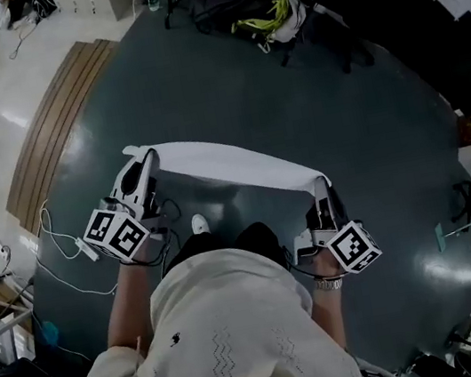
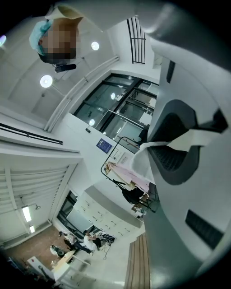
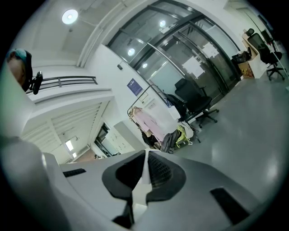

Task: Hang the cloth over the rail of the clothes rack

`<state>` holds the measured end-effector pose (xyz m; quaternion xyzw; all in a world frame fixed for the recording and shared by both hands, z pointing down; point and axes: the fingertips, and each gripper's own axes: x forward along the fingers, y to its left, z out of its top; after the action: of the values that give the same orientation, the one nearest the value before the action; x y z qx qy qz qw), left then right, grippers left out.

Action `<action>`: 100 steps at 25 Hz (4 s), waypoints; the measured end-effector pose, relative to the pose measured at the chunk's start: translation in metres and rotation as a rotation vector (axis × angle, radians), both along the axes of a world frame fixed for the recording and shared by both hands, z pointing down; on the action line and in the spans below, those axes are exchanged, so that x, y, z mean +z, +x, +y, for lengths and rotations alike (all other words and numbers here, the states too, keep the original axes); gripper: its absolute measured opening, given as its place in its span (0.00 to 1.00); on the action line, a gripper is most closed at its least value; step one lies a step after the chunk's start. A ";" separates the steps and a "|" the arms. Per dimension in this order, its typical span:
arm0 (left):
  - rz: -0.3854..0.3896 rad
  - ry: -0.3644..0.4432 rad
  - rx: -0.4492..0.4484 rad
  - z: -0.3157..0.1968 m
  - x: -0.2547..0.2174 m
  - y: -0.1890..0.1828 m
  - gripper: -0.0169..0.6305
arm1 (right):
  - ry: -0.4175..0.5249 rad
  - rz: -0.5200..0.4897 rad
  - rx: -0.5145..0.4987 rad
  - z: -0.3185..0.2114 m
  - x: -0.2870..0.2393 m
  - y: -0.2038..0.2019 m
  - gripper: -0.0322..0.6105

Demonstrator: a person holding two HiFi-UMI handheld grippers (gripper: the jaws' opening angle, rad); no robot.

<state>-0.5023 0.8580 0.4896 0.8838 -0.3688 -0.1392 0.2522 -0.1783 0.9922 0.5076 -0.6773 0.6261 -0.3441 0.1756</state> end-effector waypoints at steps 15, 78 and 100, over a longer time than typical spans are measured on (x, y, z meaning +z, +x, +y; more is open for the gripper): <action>-0.062 -0.051 -0.004 -0.174 0.020 0.049 0.06 | -0.046 -0.021 0.000 -0.187 0.024 0.052 0.08; -0.253 0.043 0.150 -1.072 0.001 0.449 0.06 | -0.088 0.149 0.092 -1.042 0.010 0.421 0.08; -0.362 0.499 0.157 -1.268 -0.179 0.571 0.06 | 0.242 0.468 0.075 -1.227 -0.205 0.527 0.08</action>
<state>0.0684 -0.4098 0.3103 0.9546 -0.2927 -0.0462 -0.0322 0.3489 -0.2345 0.3025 -0.7351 0.6609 -0.0940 0.1186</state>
